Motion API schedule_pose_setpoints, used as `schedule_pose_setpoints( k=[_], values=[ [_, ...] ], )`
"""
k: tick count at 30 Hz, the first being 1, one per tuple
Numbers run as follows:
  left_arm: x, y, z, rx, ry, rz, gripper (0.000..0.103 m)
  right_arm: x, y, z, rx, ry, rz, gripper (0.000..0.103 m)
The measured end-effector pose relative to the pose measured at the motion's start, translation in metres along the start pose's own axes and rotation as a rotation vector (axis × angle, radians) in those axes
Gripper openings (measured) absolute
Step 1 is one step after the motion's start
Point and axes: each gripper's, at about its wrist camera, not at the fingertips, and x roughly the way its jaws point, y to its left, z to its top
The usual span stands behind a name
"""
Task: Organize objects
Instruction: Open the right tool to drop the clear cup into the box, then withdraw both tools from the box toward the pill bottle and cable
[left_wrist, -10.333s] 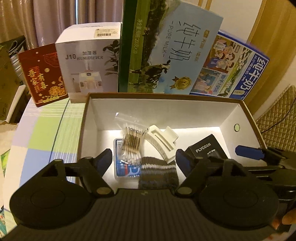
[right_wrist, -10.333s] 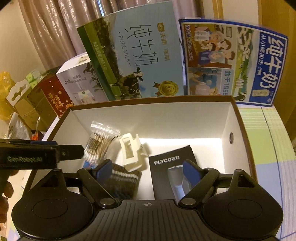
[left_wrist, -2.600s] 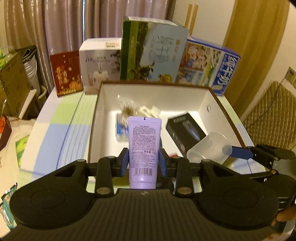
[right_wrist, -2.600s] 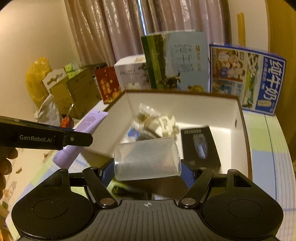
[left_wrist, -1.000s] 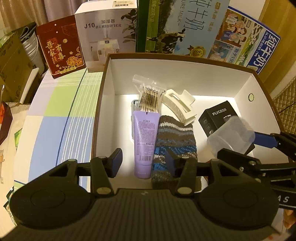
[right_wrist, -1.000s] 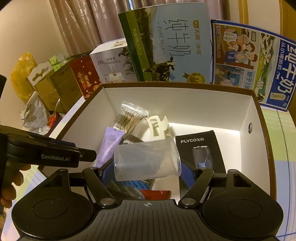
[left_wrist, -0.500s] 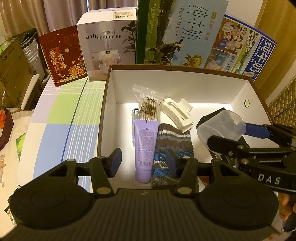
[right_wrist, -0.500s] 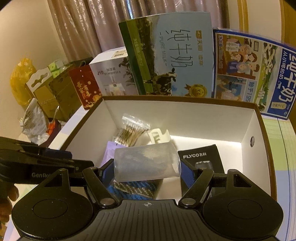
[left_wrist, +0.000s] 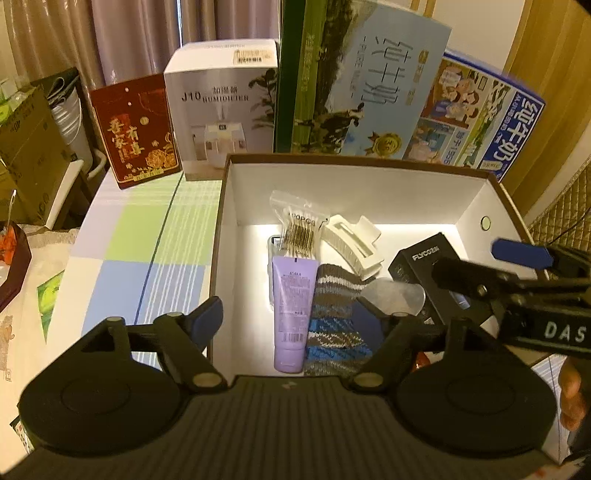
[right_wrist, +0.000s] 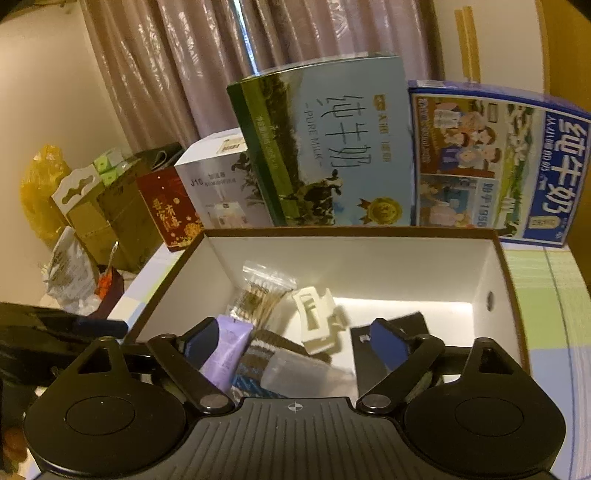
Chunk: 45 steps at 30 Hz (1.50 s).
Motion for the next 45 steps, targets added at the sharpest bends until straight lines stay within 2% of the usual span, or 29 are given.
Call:
schedule_pose_setpoints(
  k=[3,6,16,26,45],
  values=[
    [-0.009,-0.001,-0.002,0.000,-0.015,-0.008,0.081,-0.013,-0.004,-0.009,0.019,0.000,-0.014,0.096],
    [-0.018,-0.003,-0.007,0.001,-0.027,-0.006,0.083,-0.025,-0.007,-0.018,0.041,-0.002,-0.025,0.101],
    [-0.052,-0.002,-0.021,-0.010,-0.068,-0.012,0.089,-0.062,-0.006,-0.037,0.081,-0.021,-0.040,0.101],
    [-0.085,-0.006,-0.041,-0.023,-0.111,-0.009,0.091,-0.093,0.003,-0.047,0.119,-0.036,-0.050,0.101],
    [-0.122,-0.011,-0.109,-0.057,-0.069,-0.014,0.091,-0.138,0.026,-0.090,0.102,0.004,-0.077,0.101]
  ],
)
